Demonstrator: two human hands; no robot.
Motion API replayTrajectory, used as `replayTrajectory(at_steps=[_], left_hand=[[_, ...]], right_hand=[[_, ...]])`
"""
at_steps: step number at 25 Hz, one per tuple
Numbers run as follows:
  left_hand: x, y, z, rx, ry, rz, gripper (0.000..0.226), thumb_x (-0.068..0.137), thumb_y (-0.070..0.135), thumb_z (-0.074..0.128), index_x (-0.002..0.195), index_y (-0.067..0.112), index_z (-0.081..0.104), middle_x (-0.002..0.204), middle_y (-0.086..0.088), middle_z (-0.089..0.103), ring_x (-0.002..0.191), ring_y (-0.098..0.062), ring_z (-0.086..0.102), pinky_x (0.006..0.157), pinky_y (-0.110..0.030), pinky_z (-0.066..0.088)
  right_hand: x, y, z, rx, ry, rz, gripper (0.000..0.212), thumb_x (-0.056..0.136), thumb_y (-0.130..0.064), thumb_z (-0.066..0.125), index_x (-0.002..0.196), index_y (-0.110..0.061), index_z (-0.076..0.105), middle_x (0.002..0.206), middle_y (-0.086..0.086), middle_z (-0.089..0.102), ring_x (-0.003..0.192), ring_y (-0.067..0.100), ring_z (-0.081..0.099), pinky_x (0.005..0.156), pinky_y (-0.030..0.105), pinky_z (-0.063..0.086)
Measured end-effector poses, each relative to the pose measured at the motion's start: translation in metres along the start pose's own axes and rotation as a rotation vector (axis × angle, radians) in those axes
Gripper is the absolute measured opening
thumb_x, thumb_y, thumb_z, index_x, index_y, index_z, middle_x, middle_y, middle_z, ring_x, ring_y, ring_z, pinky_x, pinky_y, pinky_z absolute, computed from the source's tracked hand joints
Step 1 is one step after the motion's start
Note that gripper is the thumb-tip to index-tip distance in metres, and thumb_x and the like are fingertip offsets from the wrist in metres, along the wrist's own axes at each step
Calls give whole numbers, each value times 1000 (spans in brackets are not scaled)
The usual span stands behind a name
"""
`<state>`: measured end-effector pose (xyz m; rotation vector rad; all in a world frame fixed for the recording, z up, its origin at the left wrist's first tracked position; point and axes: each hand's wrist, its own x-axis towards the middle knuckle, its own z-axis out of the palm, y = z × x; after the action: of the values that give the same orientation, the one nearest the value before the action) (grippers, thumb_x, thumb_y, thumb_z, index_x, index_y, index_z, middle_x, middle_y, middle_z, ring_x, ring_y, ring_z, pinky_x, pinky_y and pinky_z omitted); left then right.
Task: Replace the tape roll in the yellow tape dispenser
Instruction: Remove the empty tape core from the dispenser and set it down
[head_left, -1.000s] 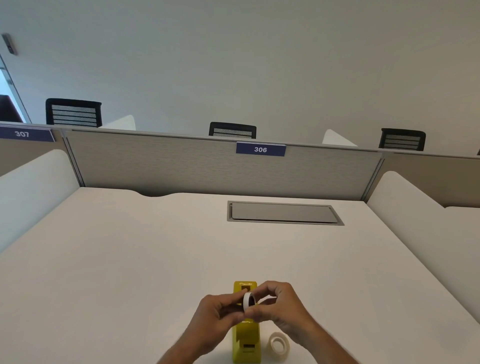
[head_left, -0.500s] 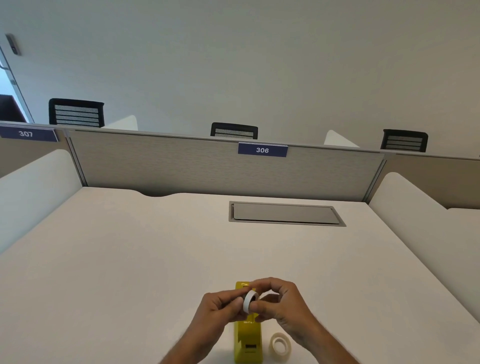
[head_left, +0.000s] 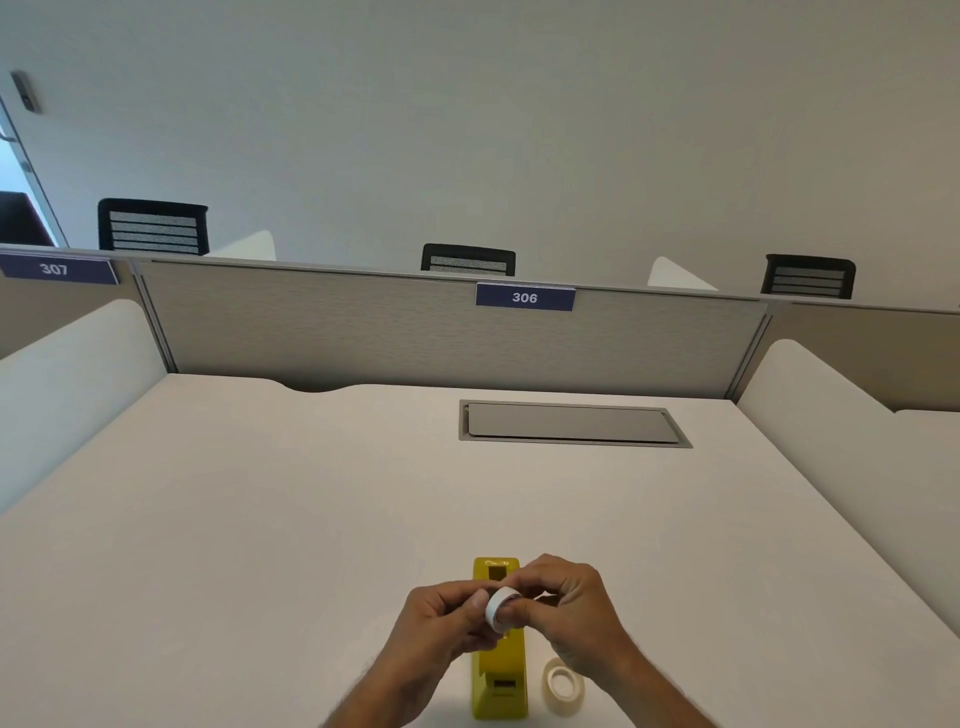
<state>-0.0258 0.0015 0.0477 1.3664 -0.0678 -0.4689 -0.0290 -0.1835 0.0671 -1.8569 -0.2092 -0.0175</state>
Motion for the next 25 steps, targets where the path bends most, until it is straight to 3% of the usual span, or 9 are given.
replayTrajectory(at_steps=[7, 11, 15, 20, 25], left_hand=[[2, -1, 4, -36, 102, -18, 23, 97, 17, 57, 104, 12, 78, 96, -19, 77, 79, -22, 69, 74, -31, 59], [8, -6, 2, -27, 235, -9, 16, 95, 14, 62, 105, 13, 75, 94, -10, 80, 78, -22, 72, 79, -36, 62], [14, -11, -2, 101, 299, 11, 18, 88, 10, 72, 104, 18, 74, 93, -2, 80, 85, -23, 75, 76, -33, 64], [20, -19, -6, 285, 312, 7, 23, 85, 13, 76, 105, 24, 75, 95, 6, 79, 89, -18, 74, 72, -27, 63], [20, -20, -4, 412, 306, 16, 26, 86, 16, 75, 109, 26, 71, 100, 7, 77, 90, -15, 72, 71, -22, 62]], right_hand=[[-1, 0, 0, 172, 97, 61, 17, 69, 3, 85, 76, -12, 81, 80, 9, 73, 72, 19, 69, 60, 30, 59], [3, 11, -7, 271, 251, 162, 12, 70, -12, 84, 82, -12, 81, 82, 12, 77, 71, 25, 73, 58, 35, 61], [5, 33, -20, -121, 344, 296, 10, 81, -12, 82, 77, -20, 79, 84, 2, 76, 60, 18, 74, 57, 29, 63], [4, 67, -30, -431, 274, 453, 24, 75, -22, 84, 56, -30, 70, 62, -8, 74, 56, 13, 70, 62, 33, 63], [3, 87, -36, -604, 245, 531, 22, 73, -30, 81, 57, -30, 66, 65, -12, 71, 65, 5, 64, 55, 18, 46]])
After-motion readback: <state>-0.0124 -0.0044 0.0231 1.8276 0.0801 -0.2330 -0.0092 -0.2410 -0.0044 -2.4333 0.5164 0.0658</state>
